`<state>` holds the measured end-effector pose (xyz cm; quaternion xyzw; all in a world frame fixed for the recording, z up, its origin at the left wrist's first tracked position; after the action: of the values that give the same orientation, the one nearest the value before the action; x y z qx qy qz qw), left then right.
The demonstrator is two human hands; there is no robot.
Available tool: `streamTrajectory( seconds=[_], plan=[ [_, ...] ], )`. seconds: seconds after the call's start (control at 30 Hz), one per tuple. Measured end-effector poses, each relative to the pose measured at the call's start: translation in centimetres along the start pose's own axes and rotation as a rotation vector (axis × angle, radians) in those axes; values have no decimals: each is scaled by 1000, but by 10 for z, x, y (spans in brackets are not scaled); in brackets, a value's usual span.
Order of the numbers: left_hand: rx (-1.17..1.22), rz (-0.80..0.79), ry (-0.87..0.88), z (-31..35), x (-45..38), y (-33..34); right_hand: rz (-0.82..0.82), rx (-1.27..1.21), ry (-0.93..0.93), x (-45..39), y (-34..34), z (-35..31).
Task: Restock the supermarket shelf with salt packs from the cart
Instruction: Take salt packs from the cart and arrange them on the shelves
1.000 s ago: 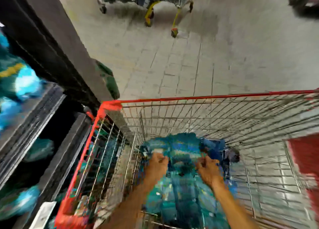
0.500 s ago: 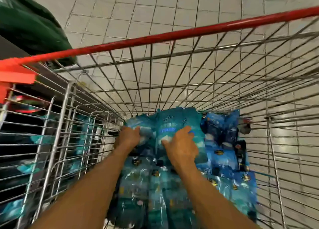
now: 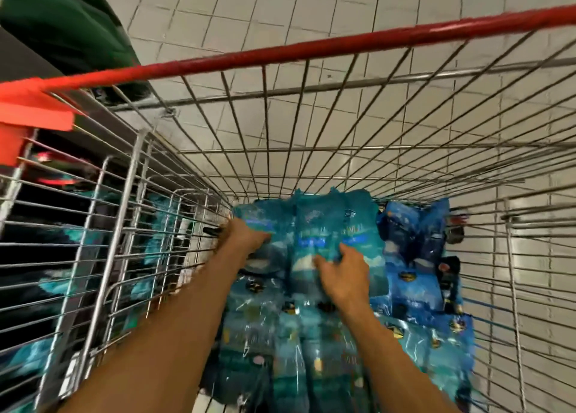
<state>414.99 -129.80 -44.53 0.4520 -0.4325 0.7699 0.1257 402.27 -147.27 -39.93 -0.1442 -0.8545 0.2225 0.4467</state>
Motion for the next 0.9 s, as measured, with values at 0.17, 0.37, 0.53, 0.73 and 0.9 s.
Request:
streamTrajectory(
  seconds=[0.17,0.37,0.53,0.73,0.9],
  plan=[
    [161,-106,30,-9,51,3,-79,-507,59,39,-38,36],
    [466,-207,122,-13,149,-20,-181,-862,164,89,-87,58],
    [705,-334,238,-30,252,-67,-307,-980,68,157,-121,26],
    [878,-357,420,-89,347,-126,-312,-820,-55,250,-138,-30],
    [976,-235,530,-153,406,-180,-421,-756,-180,313,-118,-69]
  ],
)
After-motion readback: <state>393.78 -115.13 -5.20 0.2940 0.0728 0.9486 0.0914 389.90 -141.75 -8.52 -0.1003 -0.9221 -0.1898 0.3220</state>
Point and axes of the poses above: each hand's wrist, its own x-axis away from the middle knuckle, its own y-axis out of the palm, z = x × y, the point moved 4 cm from there along -x, towards the middle knuckle, and after that the axes turned 5 degrees about -z, right-handed, at the moved point
